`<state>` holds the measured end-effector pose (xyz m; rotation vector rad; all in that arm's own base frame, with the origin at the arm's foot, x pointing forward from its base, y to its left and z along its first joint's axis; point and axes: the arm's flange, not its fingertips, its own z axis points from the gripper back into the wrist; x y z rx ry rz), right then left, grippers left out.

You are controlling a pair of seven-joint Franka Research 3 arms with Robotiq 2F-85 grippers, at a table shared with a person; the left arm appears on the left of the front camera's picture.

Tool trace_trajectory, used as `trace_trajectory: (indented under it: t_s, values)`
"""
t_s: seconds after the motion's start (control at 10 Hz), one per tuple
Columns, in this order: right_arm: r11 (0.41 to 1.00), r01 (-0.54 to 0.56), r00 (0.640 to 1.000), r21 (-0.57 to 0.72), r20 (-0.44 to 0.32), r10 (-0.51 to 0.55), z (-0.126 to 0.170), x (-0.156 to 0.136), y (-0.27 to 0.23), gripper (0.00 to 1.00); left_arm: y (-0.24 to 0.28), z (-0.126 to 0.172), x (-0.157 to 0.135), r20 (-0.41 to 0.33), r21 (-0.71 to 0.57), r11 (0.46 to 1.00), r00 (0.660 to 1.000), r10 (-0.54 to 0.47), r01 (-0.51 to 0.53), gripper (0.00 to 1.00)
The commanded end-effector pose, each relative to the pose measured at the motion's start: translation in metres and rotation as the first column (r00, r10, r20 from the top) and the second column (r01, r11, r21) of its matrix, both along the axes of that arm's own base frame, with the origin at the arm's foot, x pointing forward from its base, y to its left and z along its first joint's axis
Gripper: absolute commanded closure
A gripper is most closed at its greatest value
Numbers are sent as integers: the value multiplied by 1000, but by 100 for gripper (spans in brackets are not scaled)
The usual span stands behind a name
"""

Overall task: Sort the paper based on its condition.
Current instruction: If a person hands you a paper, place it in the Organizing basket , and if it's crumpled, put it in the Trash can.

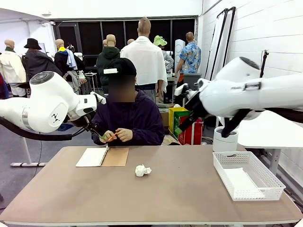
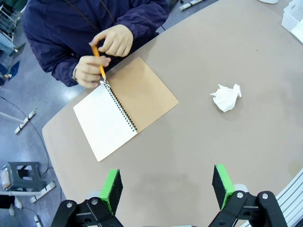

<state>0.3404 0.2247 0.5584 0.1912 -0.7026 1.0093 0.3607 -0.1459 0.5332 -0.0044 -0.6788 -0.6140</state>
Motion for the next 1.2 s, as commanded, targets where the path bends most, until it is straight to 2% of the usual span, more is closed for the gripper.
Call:
trace_trajectory:
  t_s: [0.0, 0.3, 0.5, 1.1]
  values:
    - [996, -77, 996, -52, 35, 79, -13, 15, 30, 0, 0, 1, 2, -3, -1, 1000, 1000, 2, -2, 0]
    - [979, -164, 986, -122, 6, 166, -40, 20, 58, 0, 0, 1, 2, -3, -1, 1000, 1000, 2, -2, 0]
    - [985, -134, 991, -106, -8, 134, -40, 12, 58, 0, 0, 1, 2, -3, -1, 1000, 1000, 2, -2, 0]
    - [984, -139, 990, -110, -4, 139, -40, 14, 58, 0, 0, 1, 2, -3, -1, 1000, 1000, 2, -2, 0]
